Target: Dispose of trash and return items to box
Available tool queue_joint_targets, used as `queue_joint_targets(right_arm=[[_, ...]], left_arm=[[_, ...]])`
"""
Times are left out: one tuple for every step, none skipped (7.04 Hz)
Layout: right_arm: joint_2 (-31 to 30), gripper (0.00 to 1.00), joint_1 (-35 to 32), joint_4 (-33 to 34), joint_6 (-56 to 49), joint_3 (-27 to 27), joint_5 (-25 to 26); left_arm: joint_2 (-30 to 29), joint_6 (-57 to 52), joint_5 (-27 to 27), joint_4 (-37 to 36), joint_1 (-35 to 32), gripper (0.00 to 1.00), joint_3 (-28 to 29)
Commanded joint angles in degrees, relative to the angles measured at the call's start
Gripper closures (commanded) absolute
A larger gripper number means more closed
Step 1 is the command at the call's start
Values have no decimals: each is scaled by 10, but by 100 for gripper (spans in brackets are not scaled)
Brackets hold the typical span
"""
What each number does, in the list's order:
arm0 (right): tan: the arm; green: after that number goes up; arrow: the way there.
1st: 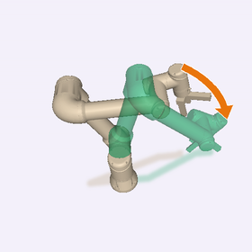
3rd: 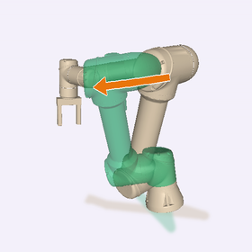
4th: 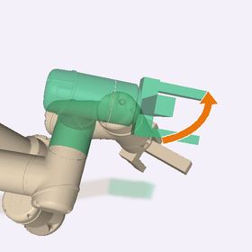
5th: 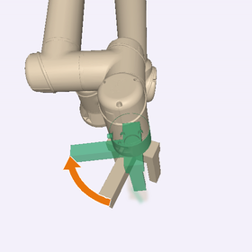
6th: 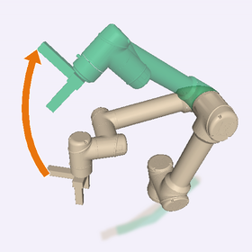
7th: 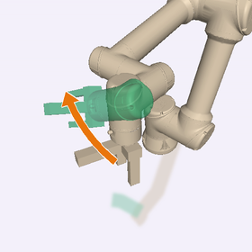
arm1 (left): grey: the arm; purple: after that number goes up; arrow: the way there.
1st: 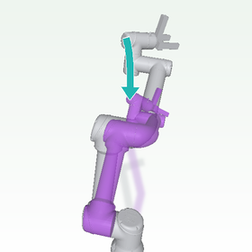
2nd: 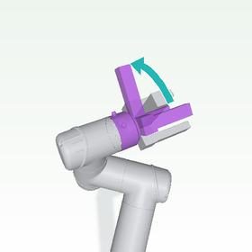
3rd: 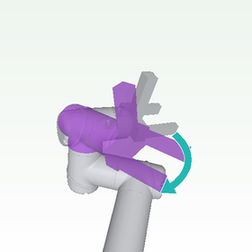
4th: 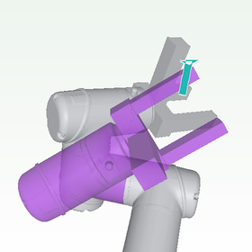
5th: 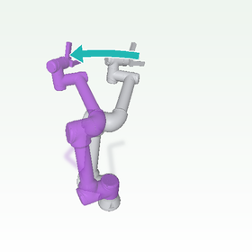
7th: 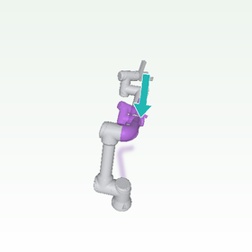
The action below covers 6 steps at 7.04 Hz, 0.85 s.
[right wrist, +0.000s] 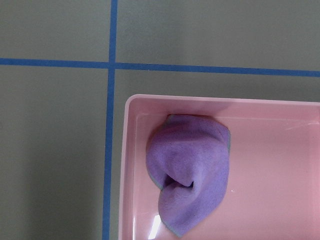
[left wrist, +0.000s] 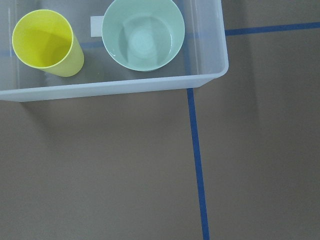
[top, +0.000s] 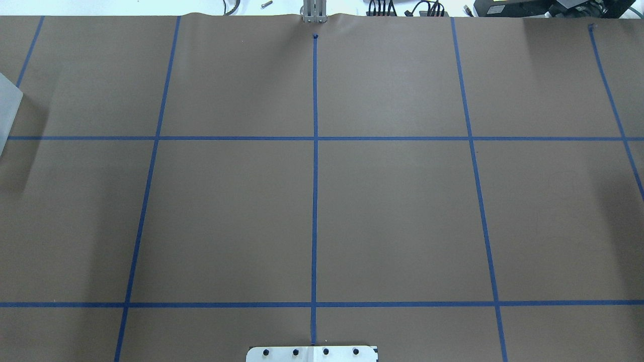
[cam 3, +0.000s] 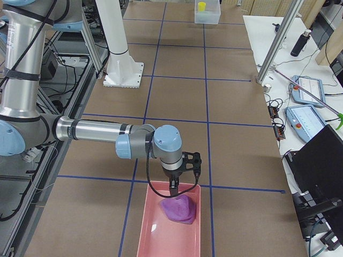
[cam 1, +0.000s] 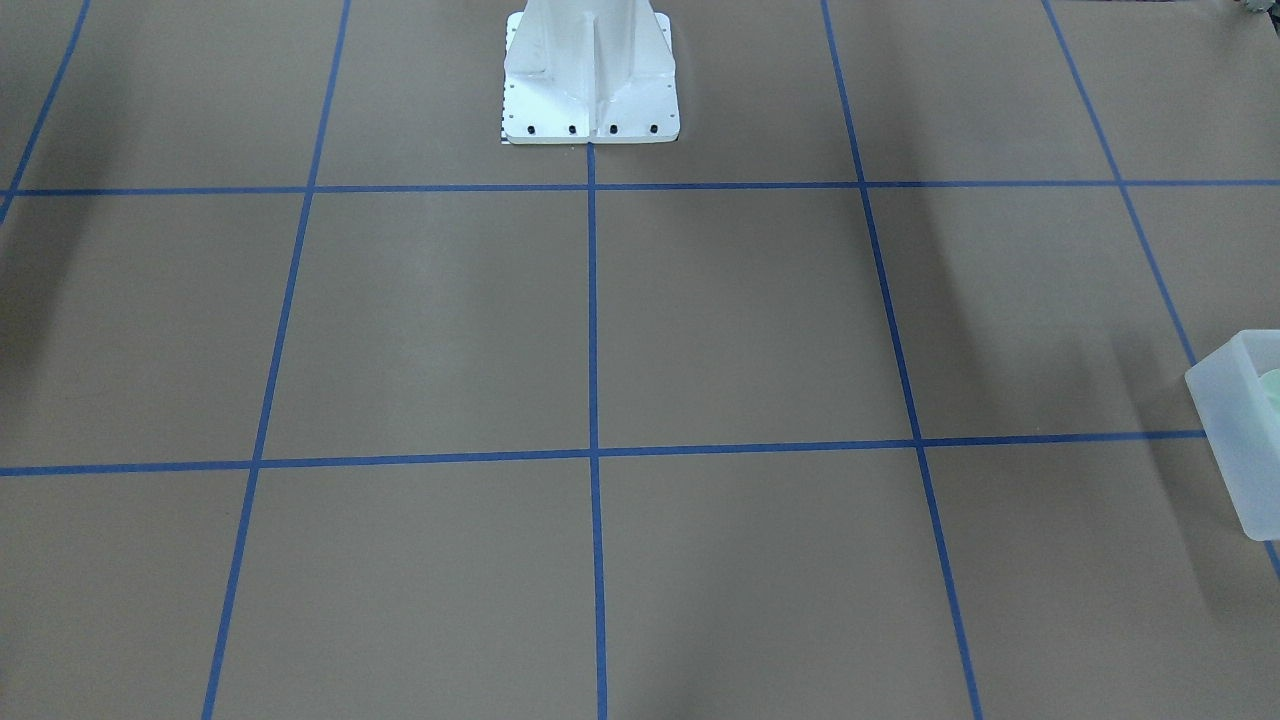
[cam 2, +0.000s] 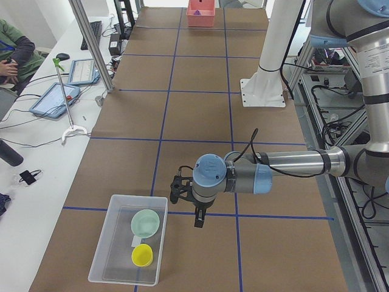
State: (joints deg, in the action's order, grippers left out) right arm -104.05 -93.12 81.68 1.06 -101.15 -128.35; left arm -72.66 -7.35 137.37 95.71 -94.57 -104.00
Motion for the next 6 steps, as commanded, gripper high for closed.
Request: queue_joint_targets(right_arm=[[-27, 0, 0, -7, -2, -6, -4], [-28, 0, 0, -13, -3, -14, 1], [-27, 0, 0, -12, -3, -17, -3], [-27, 0, 0, -11, -4, -18, -10], [-27, 0, 0, -11, -4, -19, -19], [-27, 0, 0, -11, -4, -19, -30]], left_arm=[[1, 0, 0, -1, 0, 2, -1], [1, 0, 0, -1, -1, 2, 0], [1, 0, 0, -1, -1, 2, 1], [1, 0, 0, -1, -1, 2, 0], [1, 0, 0, -1, 0, 2, 1], [1, 0, -1, -1, 0, 2, 1]])
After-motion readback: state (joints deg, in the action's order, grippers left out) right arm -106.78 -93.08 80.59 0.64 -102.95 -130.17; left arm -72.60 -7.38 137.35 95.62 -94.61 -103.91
